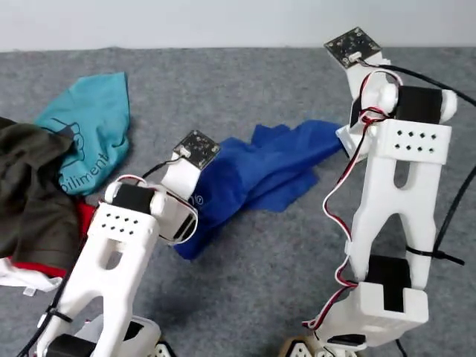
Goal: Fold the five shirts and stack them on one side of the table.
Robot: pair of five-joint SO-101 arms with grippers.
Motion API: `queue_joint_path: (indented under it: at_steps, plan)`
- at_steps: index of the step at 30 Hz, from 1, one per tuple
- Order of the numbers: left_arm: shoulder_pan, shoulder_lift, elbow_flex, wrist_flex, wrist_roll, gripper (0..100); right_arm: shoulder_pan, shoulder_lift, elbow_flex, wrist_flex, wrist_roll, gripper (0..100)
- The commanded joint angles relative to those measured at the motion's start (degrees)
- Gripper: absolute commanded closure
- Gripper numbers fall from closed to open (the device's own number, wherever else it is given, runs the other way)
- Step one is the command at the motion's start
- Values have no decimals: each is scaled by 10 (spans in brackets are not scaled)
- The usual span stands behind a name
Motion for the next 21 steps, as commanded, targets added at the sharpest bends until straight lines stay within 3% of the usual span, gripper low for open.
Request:
queue_joint_path:
  at_steps: [1,21]
  plan:
    - [-33,-10,19,-63,4,859,9,-29,-1,19,4,990]
    - [-46,-9,76,-135,4,849,7,-31,-1,20,0,990]
